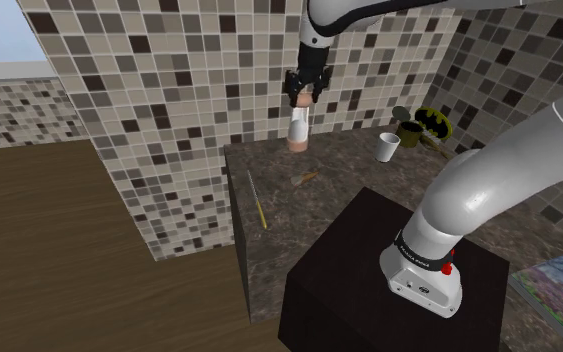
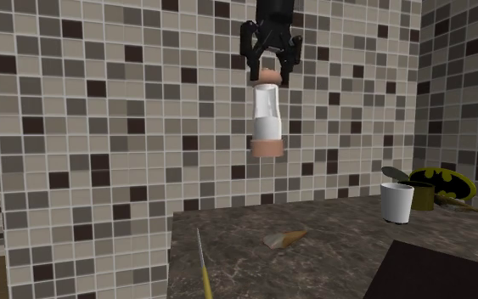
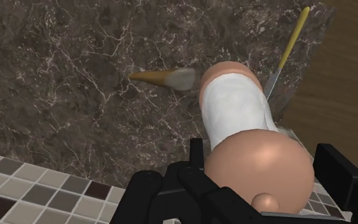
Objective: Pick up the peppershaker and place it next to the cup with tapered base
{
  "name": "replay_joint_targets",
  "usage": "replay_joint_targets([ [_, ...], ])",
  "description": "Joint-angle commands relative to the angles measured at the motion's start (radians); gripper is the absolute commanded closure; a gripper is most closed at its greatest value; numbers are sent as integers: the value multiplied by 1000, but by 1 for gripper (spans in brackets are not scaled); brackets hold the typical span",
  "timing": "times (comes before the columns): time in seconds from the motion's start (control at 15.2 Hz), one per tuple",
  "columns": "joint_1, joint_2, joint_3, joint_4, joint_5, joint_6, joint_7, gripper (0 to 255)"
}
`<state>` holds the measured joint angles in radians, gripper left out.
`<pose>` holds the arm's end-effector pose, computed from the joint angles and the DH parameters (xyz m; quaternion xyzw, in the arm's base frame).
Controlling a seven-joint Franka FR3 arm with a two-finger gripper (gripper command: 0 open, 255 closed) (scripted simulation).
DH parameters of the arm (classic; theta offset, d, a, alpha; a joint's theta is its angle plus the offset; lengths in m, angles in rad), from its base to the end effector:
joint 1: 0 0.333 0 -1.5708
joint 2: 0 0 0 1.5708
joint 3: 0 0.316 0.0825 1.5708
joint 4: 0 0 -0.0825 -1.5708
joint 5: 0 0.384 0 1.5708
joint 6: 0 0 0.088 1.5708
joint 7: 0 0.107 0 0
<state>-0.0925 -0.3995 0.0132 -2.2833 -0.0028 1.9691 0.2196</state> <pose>0.4393 -0.0346 0.5173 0.9880 -0.1487 0.0428 0.0009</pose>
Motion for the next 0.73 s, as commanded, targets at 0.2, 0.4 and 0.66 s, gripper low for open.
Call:
replay_joint_targets([
  [0.2, -47, -33, -89, -27, -27, -4, -122, 255],
  [0.4, -76, -43, -144, -32, -46, -7, -195, 255],
  [0.66, -114, -39, -218, -23, -70, -11, -295, 255],
])
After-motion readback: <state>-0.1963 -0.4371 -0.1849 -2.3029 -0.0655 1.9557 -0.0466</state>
